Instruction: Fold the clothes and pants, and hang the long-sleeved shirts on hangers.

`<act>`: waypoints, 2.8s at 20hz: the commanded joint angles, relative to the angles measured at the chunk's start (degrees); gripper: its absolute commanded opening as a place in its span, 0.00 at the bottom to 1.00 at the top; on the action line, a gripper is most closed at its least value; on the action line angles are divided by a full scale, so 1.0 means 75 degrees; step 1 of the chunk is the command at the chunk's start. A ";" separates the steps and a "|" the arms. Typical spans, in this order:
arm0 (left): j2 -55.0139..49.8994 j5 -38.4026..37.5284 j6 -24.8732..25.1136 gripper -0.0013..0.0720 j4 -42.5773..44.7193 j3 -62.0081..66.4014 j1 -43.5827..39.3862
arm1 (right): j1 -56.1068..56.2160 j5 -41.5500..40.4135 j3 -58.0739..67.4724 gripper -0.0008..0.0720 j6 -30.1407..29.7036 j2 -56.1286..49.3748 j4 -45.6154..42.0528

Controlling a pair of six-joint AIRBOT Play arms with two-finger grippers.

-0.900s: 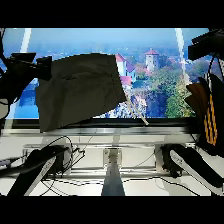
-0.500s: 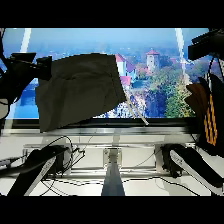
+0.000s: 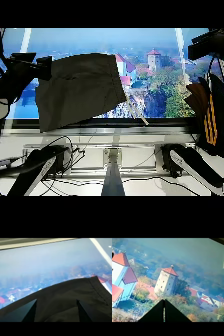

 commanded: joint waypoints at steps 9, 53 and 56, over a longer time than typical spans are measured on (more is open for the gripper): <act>0.0015 -0.0029 -0.0061 0.79 -0.0006 0.0003 -0.0006 | -0.0522 0.0906 -0.0210 0.07 0.0656 -0.2474 0.1606; -0.0437 -0.3229 -0.2553 0.02 0.0318 -0.1323 0.2162 | -0.1195 -0.0312 -0.1341 0.07 0.0213 -0.4293 0.4465; -0.0437 -0.3331 -0.1818 0.26 -0.2124 -0.2865 0.2151 | -0.1428 0.0026 -0.1413 0.07 0.0195 -0.4112 0.4130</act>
